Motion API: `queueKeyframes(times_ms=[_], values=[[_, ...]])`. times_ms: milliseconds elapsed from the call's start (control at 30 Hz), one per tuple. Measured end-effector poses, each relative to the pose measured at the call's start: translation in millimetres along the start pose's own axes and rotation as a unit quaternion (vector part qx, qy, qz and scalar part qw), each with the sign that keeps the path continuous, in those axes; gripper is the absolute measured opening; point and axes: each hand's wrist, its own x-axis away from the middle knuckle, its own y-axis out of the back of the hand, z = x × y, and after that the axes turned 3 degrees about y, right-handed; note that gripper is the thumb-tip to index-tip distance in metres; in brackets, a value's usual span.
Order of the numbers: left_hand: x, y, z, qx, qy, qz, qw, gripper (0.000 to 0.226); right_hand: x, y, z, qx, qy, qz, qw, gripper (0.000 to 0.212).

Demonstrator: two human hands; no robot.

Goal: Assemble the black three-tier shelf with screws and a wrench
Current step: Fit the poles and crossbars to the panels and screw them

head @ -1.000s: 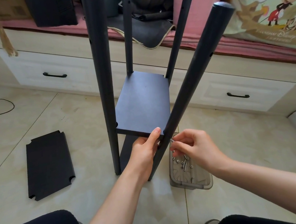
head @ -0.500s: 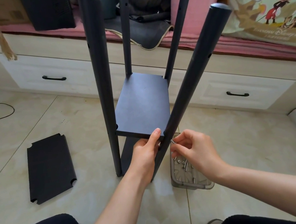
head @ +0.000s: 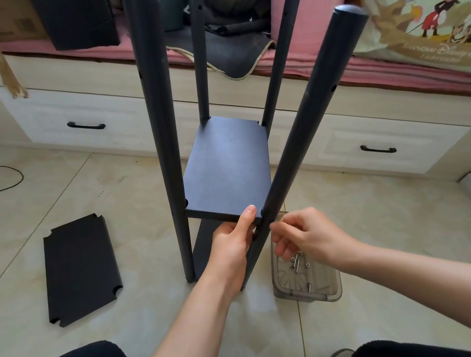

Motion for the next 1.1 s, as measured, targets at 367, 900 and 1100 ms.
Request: queueKeyframes(times_ms=[367, 900, 1100], values=[[0, -1, -1, -0.004, -0.008, 0.003, 1.0, 0.023, 2, 5, 4, 0.086, 0.026, 0.039, 0.995, 0.02], [4, 6, -3, -0.032, -0.009, 0.016, 0.999, 0.035, -17, 25, 3, 0.164, 0.052, -0.021, 0.985, 0.068], [11, 21, -9, -0.039, -0.018, 0.042, 0.998, 0.029, -19, 9, 10, 0.039, -0.005, 0.032, 0.999, 0.076]])
